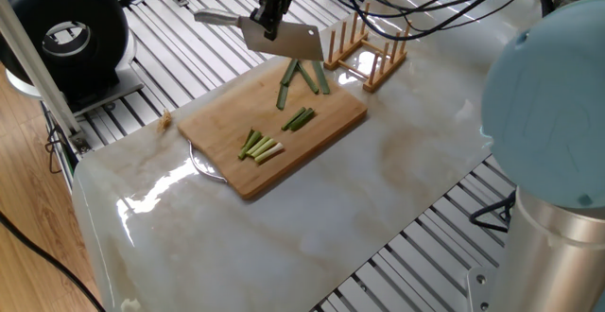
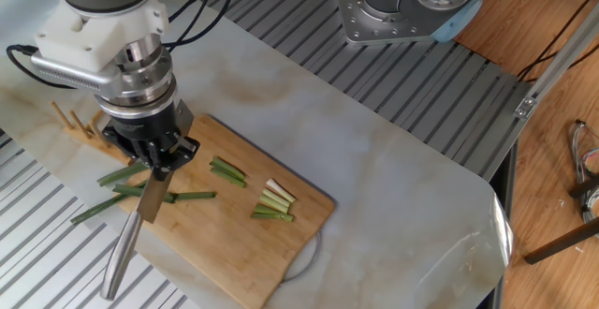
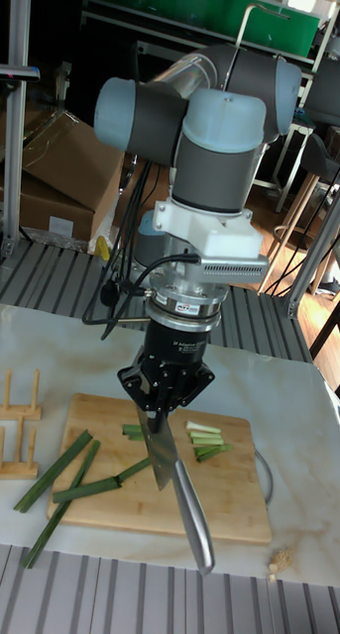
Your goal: Chop the green garlic
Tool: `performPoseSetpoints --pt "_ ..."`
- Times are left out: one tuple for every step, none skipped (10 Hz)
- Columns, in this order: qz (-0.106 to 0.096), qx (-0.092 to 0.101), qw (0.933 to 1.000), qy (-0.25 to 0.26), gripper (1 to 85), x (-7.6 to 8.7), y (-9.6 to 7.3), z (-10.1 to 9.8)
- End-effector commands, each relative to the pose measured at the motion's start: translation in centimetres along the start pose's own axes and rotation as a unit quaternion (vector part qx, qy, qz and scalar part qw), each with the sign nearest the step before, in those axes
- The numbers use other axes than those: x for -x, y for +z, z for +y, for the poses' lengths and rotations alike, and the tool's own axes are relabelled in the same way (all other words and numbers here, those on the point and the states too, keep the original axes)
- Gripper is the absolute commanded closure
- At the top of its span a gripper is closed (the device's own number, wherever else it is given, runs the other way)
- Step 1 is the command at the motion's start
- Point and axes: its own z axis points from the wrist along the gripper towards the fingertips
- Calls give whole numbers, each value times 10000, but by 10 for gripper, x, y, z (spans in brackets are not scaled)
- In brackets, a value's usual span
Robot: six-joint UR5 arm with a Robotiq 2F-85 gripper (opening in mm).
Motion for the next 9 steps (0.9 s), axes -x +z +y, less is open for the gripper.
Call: performPoseSetpoints --pt "-112 -125 9997 -161 843 1 -5 -12" --pt "-113 -304 9993 -173 843 0 -6 -24" --pt "-161 -474 9986 -146 843 -1 -8 -38" --pt "-248 -519 9983 -47 843 -3 -7 -45" --pt "-314 -595 9977 -108 843 -8 -3 -54" --pt "-260 -709 9968 -251 843 -14 0 -64" --pt "-147 -721 9969 -271 843 -22 1 -66" --pt "-48 -681 9973 -256 843 -24 2 -63" --pt "-32 -659 9975 -252 843 -22 2 -61"
